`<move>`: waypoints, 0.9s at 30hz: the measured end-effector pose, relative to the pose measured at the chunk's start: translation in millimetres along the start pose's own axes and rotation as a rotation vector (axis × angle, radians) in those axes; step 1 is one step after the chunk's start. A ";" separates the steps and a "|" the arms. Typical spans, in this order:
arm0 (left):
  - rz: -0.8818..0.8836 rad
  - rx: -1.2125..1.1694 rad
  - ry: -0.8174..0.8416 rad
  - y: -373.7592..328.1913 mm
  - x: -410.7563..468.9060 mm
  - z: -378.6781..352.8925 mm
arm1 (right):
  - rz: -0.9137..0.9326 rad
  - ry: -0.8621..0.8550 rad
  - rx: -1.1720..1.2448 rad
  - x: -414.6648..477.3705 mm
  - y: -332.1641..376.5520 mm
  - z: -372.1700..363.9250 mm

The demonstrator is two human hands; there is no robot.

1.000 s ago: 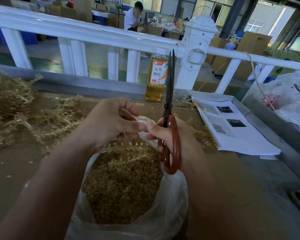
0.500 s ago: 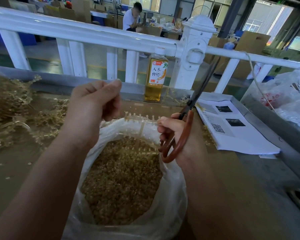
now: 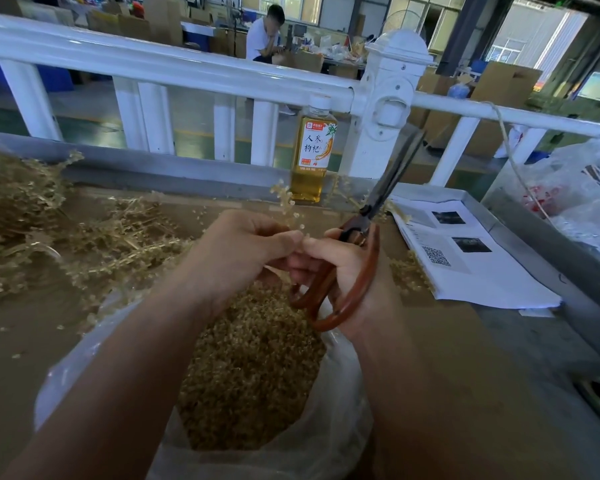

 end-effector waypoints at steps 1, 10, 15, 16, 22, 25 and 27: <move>-0.014 -0.030 -0.023 -1.3 0.0 2.2 | -0.005 0.031 -0.012 -0.6 -2.2 -4.0; -0.094 -0.246 -0.113 -10.7 -5.8 15.3 | -0.034 0.135 -0.109 -6.3 -5.5 -16.6; -0.042 -0.319 -0.142 -5.9 -1.7 21.2 | -0.020 0.084 -0.255 -4.7 1.7 -4.2; -0.038 -0.324 -0.139 -4.9 -0.6 20.5 | -0.010 0.069 -0.274 -3.5 4.5 0.3; -0.011 -0.311 -0.132 2.8 10.1 15.4 | 0.020 -0.014 -0.440 4.3 20.0 31.1; 0.050 -0.315 -0.109 5.1 20.9 2.0 | 0.001 -0.053 -0.472 8.6 20.8 41.6; 0.079 -0.311 -0.074 4.4 28.9 -11.2 | -0.011 -0.080 -0.482 11.4 20.2 48.5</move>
Point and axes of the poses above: each hand's wrist, its own x-axis towards the middle knuckle, its own z-axis out of the back of the hand, y = z × x, the point moved 9 cm from there along x, towards the middle knuckle, and after that the axes turned 11 degrees about z, right-handed, at the moved point
